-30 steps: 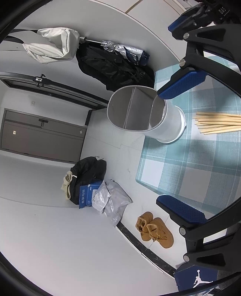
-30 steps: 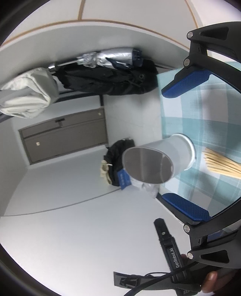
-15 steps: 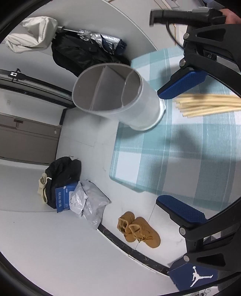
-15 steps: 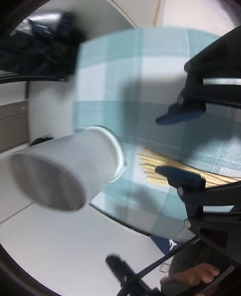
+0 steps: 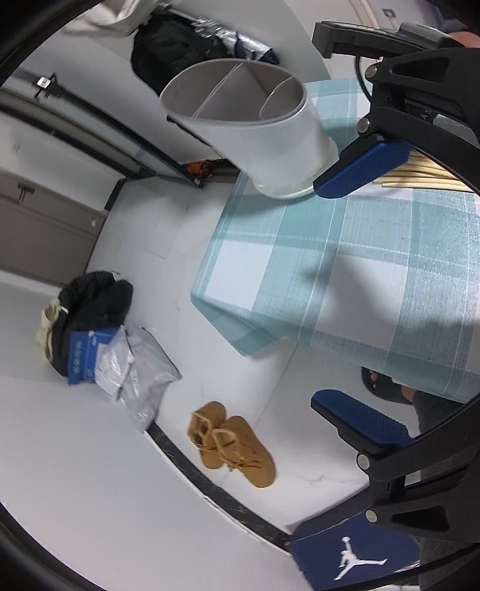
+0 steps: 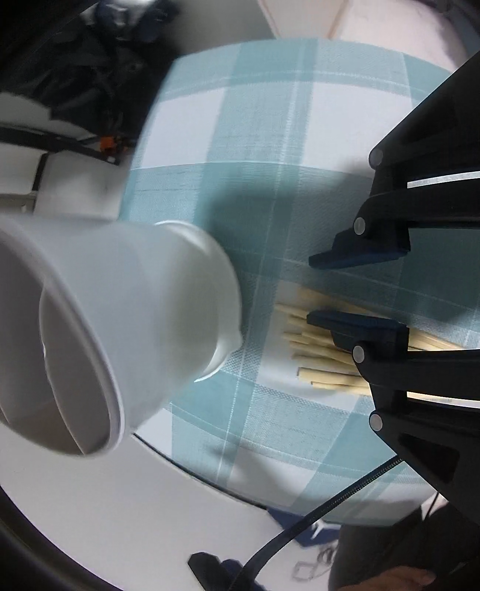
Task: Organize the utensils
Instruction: 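Lower the right gripper onto the chopsticks and pinch one chopstick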
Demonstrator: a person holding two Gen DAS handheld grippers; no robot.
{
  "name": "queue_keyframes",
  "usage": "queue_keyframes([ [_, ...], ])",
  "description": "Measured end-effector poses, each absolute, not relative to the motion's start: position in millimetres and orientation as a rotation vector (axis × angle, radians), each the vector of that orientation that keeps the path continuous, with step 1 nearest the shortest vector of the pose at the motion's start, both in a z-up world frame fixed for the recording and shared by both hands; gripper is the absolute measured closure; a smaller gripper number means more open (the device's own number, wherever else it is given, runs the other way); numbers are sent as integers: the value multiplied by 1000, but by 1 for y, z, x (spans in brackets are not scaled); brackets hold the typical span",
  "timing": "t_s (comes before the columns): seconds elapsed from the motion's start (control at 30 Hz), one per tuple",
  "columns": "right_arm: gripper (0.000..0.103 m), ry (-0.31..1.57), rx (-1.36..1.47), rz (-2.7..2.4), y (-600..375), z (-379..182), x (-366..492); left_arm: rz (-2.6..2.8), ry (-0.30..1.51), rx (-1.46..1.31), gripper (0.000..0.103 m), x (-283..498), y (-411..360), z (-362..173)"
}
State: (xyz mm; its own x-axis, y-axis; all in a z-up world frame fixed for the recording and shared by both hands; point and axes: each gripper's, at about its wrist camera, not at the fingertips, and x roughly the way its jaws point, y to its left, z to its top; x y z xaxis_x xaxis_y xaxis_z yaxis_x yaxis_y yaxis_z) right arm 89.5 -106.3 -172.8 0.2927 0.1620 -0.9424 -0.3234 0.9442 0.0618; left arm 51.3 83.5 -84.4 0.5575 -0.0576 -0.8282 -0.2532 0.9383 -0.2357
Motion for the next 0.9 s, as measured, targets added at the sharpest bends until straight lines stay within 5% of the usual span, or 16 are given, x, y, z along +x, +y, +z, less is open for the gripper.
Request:
queue_keyframes([
  [0.17,83,1247,-237,322,-101,-173,89,129,989,-357,1,50,84,-87],
  [0.23,93,1262,-225,321,-101,-175,94,128,988,-353,1,50,86,-87],
  [0.6,98,1182,-316,370,-110,-176,78,59,1065,-247,1,42,67,-105],
  [0.9,98,1092,-45,428,-159,-156,78,-65,1164,-93,2,26,15,-122],
])
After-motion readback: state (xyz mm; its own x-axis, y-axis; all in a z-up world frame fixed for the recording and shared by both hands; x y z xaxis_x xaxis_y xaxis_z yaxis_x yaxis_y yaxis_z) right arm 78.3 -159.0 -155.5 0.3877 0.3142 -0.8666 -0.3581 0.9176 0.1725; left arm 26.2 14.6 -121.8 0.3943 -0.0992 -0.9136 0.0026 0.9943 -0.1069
